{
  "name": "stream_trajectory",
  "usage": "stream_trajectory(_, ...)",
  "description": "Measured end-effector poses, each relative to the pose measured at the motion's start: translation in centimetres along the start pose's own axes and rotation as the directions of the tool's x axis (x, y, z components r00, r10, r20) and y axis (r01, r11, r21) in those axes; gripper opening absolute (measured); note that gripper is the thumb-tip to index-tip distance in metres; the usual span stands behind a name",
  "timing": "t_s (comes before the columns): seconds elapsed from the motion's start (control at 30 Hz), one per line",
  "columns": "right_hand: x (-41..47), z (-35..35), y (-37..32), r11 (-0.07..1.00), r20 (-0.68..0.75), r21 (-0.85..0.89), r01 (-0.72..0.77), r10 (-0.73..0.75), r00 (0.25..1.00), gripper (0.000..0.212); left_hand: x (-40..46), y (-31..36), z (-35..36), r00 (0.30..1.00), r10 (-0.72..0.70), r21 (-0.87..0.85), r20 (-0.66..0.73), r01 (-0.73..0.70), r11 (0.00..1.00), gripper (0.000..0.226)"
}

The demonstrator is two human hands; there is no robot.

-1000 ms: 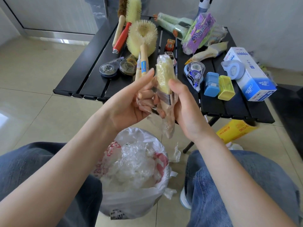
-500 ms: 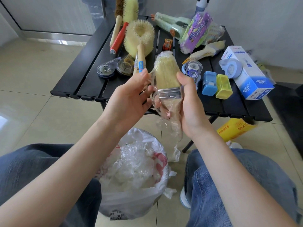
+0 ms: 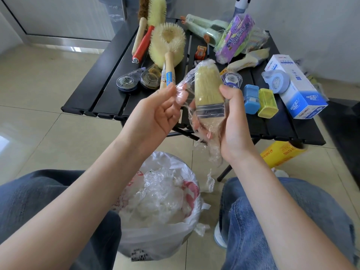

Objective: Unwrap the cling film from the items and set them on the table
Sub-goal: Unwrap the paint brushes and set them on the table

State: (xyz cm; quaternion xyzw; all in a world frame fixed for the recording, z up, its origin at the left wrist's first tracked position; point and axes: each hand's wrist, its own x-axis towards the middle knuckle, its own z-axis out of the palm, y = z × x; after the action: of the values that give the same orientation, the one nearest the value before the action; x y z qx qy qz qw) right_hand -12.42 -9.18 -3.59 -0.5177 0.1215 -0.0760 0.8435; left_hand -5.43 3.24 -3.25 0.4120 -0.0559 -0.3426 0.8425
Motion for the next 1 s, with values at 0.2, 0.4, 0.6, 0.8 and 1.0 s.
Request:
stream_trajectory(0.2, 0.4, 0.0, 0.7, 0.995, 0.033, -0.092, 0.028, -0.025, 0.999, 0.038, -0.1, 0.5, 0.0, 0.999, -0.001, 0.015, -0.047, 0.002, 1.000, 0.013)
stream_trajectory(0.4, 0.6, -0.9, 0.9, 0.991, 0.059, -0.075, 0.108, -0.104, 0.993, 0.039, 0.6, 1.5, -0.3, 0.974, -0.206, 0.330, -0.089, 0.224, 0.917, 0.019)
stream_trajectory(0.6, 0.3, -0.5, 0.8, 0.962, 0.104, -0.175, 0.211, -0.195, 0.975, 0.030, 0.2, 1.7, -0.3, 0.969, -0.238, 0.485, -0.069, 0.241, 0.840, 0.016)
stream_trajectory(0.8, 0.7, -0.8, 1.0, 0.965, 0.075, -0.169, 0.201, -0.190, 0.979, 0.048, 0.2, 2.3, -0.8, 0.991, -0.130, 0.423, -0.027, 0.129, 0.897, 0.021)
stream_trajectory(1.0, 0.7, -1.0, 1.0, 0.977, 0.049, -0.195, 0.085, -0.077, 0.996, 0.031, -0.2, 1.7, -0.8, 0.990, 0.136, 0.401, -0.041, -0.108, 0.910, 0.029)
